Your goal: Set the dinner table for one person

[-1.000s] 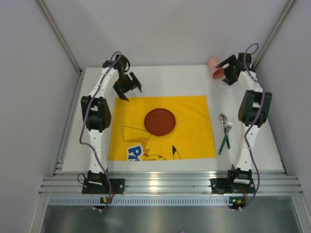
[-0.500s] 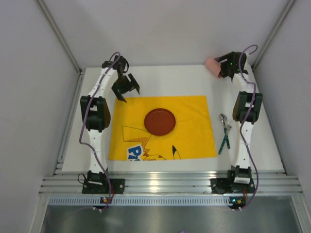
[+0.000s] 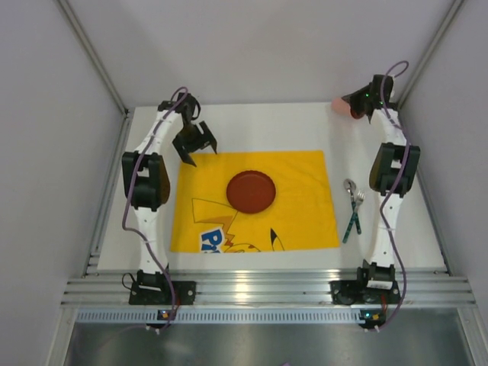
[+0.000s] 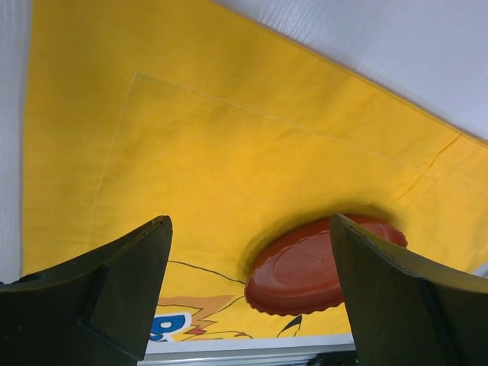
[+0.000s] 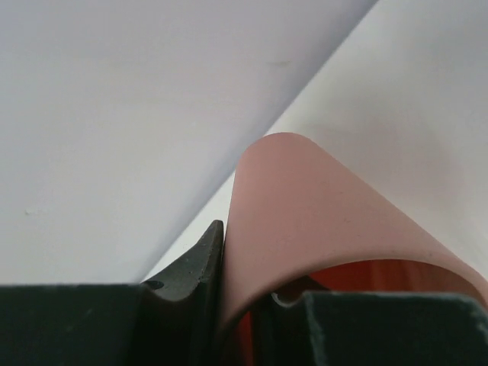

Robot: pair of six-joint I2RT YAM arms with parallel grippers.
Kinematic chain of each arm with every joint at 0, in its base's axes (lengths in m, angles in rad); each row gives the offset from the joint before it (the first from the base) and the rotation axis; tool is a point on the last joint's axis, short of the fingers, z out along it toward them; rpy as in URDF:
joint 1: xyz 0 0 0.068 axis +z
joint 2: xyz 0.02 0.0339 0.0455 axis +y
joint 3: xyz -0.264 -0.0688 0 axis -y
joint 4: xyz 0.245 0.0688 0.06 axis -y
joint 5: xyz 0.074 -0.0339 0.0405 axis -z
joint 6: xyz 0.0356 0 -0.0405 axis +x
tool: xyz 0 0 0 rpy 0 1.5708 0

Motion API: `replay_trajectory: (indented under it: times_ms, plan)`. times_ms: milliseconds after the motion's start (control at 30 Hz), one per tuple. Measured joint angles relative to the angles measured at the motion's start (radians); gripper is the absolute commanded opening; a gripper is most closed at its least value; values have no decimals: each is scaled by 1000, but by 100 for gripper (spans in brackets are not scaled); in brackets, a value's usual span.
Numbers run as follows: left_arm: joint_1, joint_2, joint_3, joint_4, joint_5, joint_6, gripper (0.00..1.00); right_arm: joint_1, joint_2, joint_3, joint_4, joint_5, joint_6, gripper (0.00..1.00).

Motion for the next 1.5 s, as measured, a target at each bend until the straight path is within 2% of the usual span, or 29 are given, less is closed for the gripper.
replay_trajectory:
  times_ms: [167, 300, 433, 500, 567, 733, 1000, 1133, 1467, 1500]
  plan:
    - [0, -91, -118, 51, -5, 29, 90, -9, -157, -2, -262, -10, -183, 0]
    - [0, -248, -303, 121, -8, 52, 90, 40, -306, 6, -496, 33, -349, 0]
    - [0, -420, -513, 184, 3, 59, 90, 201, -386, 73, -721, 123, -496, 0]
    - [0, -514, -633, 216, 18, 59, 90, 328, -386, 92, -844, 159, -557, 0]
    - [0, -578, -728, 272, 27, 58, 91, 403, -374, 77, -928, 194, -584, 0]
    - [0, -738, -905, 284, 34, 60, 92, 497, -330, -7, -1069, 298, -607, 0]
    - [15, -869, -935, 277, 25, 89, 92, 501, -283, -48, -1089, 421, -614, 0]
    - [21, -877, -936, 270, 21, 105, 92, 504, -300, -217, -999, 434, -594, 0]
    - [26, -879, -938, 264, 17, 111, 92, 514, -419, -404, -795, 412, -534, 0]
    - [26, -880, -940, 264, 17, 111, 92, 515, -430, -421, -778, 412, -532, 4]
